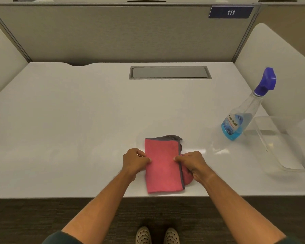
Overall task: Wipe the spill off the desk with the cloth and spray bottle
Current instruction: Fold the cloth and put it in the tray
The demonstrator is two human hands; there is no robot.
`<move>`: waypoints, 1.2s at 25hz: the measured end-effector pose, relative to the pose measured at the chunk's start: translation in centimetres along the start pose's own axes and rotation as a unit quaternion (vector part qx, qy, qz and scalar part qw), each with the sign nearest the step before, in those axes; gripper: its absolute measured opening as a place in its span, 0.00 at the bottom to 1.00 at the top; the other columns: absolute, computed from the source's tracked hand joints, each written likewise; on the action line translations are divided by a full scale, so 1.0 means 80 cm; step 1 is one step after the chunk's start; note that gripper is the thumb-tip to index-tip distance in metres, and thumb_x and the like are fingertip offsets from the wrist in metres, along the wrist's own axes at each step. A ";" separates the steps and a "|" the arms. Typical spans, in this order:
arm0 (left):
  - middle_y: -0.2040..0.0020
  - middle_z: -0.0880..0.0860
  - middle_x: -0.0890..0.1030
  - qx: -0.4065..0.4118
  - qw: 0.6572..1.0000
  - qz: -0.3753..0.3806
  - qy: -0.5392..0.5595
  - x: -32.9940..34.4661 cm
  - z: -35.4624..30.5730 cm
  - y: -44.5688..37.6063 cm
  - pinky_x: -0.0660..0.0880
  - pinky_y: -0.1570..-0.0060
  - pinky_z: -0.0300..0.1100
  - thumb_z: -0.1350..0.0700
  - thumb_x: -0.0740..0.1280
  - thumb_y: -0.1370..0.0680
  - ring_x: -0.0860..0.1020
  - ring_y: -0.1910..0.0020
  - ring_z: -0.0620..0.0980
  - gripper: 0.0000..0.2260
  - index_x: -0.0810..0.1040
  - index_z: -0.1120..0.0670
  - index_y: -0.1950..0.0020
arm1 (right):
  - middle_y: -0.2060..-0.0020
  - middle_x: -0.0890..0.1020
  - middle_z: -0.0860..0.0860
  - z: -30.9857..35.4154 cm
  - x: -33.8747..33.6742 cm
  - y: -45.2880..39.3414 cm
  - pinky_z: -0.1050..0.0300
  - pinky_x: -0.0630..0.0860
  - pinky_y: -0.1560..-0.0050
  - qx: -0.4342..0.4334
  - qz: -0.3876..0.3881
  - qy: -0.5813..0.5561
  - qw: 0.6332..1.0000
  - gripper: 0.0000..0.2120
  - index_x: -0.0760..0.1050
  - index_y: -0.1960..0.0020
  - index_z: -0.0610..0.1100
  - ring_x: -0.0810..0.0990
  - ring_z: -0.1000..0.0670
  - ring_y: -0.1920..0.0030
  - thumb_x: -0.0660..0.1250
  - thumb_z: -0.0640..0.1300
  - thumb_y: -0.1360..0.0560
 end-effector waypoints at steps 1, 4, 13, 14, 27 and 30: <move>0.57 0.54 0.81 -0.001 1.000 -0.003 -0.010 0.001 0.000 0.002 0.82 0.55 0.50 0.62 0.77 0.34 0.82 0.57 0.52 0.12 0.77 0.55 0.57 | 0.57 0.85 0.40 -0.001 0.002 0.001 0.53 0.79 0.60 -0.003 0.004 -0.005 1.000 0.08 0.82 0.58 0.36 0.82 0.44 0.58 0.77 0.39 0.32; 0.55 0.56 0.80 -0.002 1.000 -0.001 0.003 -0.001 -0.003 0.005 0.81 0.59 0.47 0.63 0.76 0.34 0.81 0.57 0.52 0.16 0.73 0.53 0.53 | 0.52 0.83 0.41 0.001 0.001 0.005 0.50 0.80 0.56 -0.015 0.013 -0.025 0.999 0.13 0.80 0.49 0.37 0.82 0.43 0.53 0.76 0.37 0.32; 0.58 0.61 0.81 0.073 0.987 0.073 0.127 -0.038 -0.059 0.008 0.82 0.54 0.47 0.66 0.73 0.30 0.82 0.58 0.54 0.13 0.73 0.58 0.50 | 0.49 0.81 0.46 0.060 -0.031 0.029 0.59 0.79 0.67 -0.118 0.053 -0.081 0.988 0.23 0.75 0.40 0.52 0.83 0.43 0.52 0.75 0.36 0.30; 0.58 0.60 0.81 0.080 0.984 0.083 0.138 -0.041 -0.066 0.009 0.82 0.55 0.46 0.67 0.73 0.30 0.82 0.59 0.53 0.12 0.74 0.58 0.51 | 0.48 0.81 0.46 0.068 -0.034 0.030 0.60 0.79 0.66 -0.133 0.062 -0.082 0.986 0.21 0.77 0.40 0.52 0.83 0.44 0.51 0.74 0.36 0.29; 0.58 0.52 0.83 0.245 0.966 0.034 -0.073 -0.060 -0.136 0.017 0.78 0.63 0.31 0.64 0.76 0.35 0.82 0.62 0.45 0.16 0.83 0.52 0.49 | 0.59 0.84 0.55 0.139 -0.048 0.032 0.68 0.77 0.65 -0.317 0.035 0.240 0.917 0.15 0.82 0.49 0.54 0.82 0.54 0.59 0.79 0.50 0.35; 0.62 0.49 0.84 0.283 0.948 0.013 -0.148 -0.062 -0.151 0.017 0.75 0.64 0.28 0.63 0.74 0.33 0.80 0.66 0.40 0.11 0.84 0.52 0.52 | 0.64 0.81 0.61 0.156 -0.049 0.033 0.66 0.76 0.63 -0.343 -0.012 0.319 0.883 0.09 0.80 0.56 0.60 0.80 0.57 0.62 0.77 0.55 0.34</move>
Point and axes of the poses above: each hand's wrist, its own y-axis away from the middle knuckle, its own x-axis out of the palm, z = x × y, the point moved 4 cm from there along -y, towards the middle knuckle
